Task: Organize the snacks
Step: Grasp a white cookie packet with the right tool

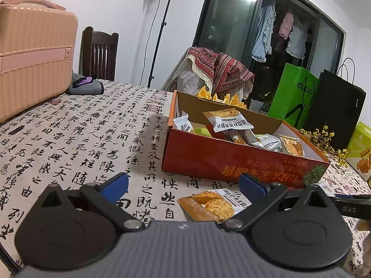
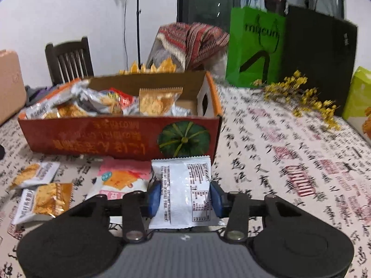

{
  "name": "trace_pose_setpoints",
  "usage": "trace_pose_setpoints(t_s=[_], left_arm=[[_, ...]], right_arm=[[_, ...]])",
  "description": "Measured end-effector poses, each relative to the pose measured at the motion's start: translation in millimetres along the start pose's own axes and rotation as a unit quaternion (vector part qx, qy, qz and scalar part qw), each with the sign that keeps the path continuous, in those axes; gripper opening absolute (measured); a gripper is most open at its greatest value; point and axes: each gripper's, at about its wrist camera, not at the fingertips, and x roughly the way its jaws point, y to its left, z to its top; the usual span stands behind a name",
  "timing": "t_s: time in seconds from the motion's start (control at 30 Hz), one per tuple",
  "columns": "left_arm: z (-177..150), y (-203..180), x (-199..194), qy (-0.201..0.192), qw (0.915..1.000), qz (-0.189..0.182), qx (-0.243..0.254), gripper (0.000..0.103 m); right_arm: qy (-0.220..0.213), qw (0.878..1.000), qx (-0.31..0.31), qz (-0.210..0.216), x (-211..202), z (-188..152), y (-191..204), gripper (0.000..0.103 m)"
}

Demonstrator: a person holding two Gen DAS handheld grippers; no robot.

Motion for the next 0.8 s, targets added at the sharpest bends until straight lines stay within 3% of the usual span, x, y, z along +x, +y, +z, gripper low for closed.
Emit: trace_pose_setpoints(t_s=[0.23,0.5,0.8], left_arm=[[-1,-3,7,0.019,0.9998,0.009,0.005,0.103],[3,-24,2,0.042,0.9989,0.007,0.02,0.103],[-3,-79,5,0.076,0.995,0.01,0.064,0.103]], right_arm=[[-0.049,0.999,0.008,-0.002,-41,-11,-3,0.043],[-0.058,0.998,0.014,0.01,-63,-22,-6,0.043],[-0.058,0.998,0.028,0.028,-72,-36,-14,0.043]])
